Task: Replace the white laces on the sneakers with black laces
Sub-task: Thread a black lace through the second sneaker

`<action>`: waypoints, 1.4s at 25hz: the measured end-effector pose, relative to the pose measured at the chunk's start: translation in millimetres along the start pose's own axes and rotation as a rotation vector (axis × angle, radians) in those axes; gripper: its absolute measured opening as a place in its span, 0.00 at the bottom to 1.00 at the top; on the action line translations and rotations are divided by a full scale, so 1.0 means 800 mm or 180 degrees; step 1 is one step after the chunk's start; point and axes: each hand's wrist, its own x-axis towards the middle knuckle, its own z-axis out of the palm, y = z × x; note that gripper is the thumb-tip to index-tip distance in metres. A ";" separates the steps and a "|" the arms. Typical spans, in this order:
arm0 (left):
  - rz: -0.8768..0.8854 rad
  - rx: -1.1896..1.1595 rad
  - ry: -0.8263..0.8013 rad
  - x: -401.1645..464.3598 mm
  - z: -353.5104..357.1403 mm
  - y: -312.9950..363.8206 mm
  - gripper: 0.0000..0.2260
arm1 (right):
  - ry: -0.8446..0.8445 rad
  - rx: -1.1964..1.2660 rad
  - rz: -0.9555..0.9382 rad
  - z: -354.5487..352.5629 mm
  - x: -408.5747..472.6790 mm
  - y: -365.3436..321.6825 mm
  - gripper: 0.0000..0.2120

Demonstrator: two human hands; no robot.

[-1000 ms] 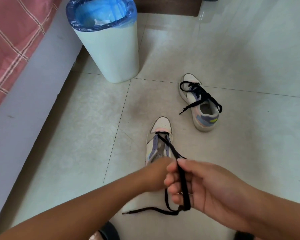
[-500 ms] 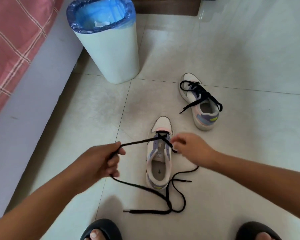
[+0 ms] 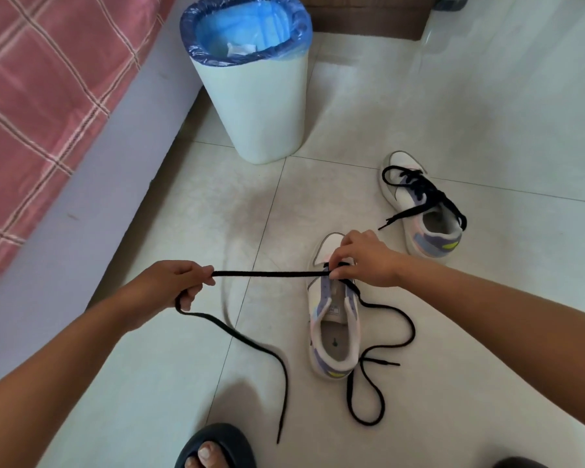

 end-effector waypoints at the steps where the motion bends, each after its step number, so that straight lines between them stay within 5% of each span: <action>1: 0.0032 -0.0012 -0.0052 0.000 -0.001 0.003 0.12 | -0.0017 0.0031 -0.0074 -0.001 0.006 -0.010 0.13; 8: 0.0216 0.0034 -0.0462 0.000 0.015 0.028 0.11 | -0.0498 0.1415 -0.0755 -0.017 0.025 -0.128 0.14; 24: 0.0309 -0.0262 -0.0623 0.001 0.012 0.022 0.12 | -0.0645 0.1783 -0.0716 -0.039 0.028 -0.127 0.09; 30: 0.0042 -0.0639 -0.0717 0.004 -0.026 -0.039 0.22 | -0.0242 0.3691 0.0196 -0.083 0.021 -0.048 0.11; 35: -0.0580 -0.0308 -0.0627 0.007 -0.040 -0.119 0.12 | 0.0607 0.5134 0.0705 -0.101 0.018 -0.005 0.15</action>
